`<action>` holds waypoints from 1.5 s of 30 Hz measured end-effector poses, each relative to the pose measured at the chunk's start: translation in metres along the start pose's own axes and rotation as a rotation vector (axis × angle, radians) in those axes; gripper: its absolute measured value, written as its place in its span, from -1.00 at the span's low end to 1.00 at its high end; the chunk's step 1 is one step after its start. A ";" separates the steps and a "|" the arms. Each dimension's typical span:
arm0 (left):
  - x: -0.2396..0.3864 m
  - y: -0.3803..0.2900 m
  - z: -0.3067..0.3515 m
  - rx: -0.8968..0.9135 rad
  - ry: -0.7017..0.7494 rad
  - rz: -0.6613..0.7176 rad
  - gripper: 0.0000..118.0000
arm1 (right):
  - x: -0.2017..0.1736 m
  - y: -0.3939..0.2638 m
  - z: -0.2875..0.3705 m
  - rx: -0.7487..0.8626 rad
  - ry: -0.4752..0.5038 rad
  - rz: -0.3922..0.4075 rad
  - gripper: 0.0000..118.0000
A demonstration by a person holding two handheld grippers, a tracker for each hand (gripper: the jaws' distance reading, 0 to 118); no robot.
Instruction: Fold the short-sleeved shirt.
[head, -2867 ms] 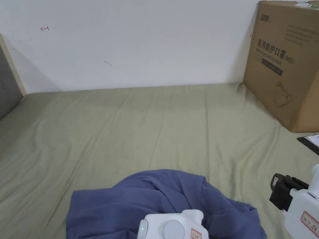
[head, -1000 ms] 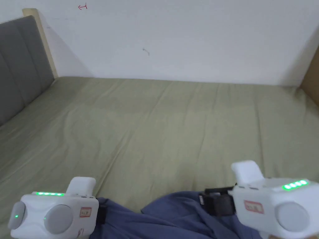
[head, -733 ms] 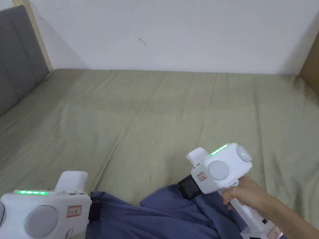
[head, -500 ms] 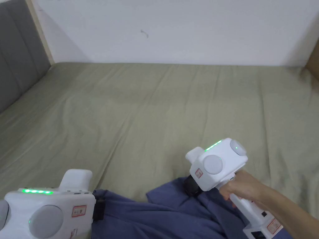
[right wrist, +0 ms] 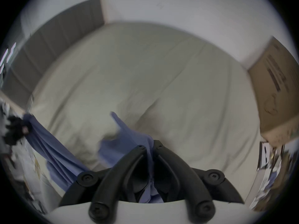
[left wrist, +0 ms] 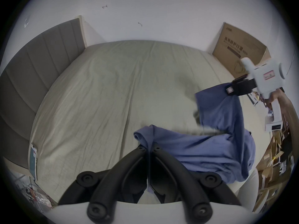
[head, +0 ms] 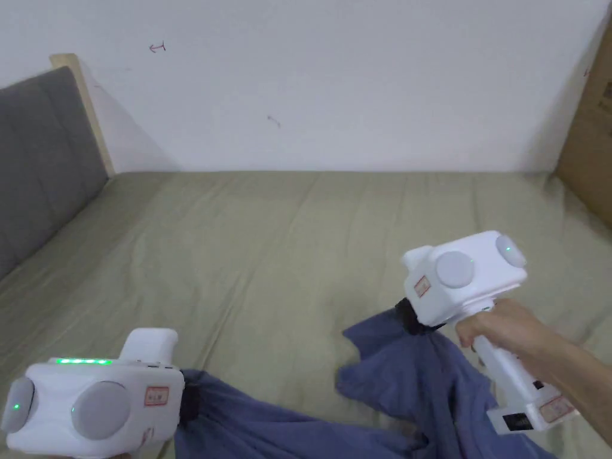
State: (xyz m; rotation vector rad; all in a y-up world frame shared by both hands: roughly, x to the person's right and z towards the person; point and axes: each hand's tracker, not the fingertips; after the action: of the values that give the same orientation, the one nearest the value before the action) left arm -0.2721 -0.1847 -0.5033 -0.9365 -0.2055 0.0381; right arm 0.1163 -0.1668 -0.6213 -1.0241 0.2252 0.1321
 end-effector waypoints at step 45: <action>0.040 0.380 0.248 0.610 0.236 -0.067 -0.99 | 0.168 0.150 0.424 0.724 -0.117 -0.479 -0.94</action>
State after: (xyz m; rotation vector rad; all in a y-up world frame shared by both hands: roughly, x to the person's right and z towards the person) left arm -0.2589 0.2432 -0.6598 -0.3206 0.0001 -0.0688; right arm 0.2991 0.2745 -0.5752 -0.3249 -0.0862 -0.3089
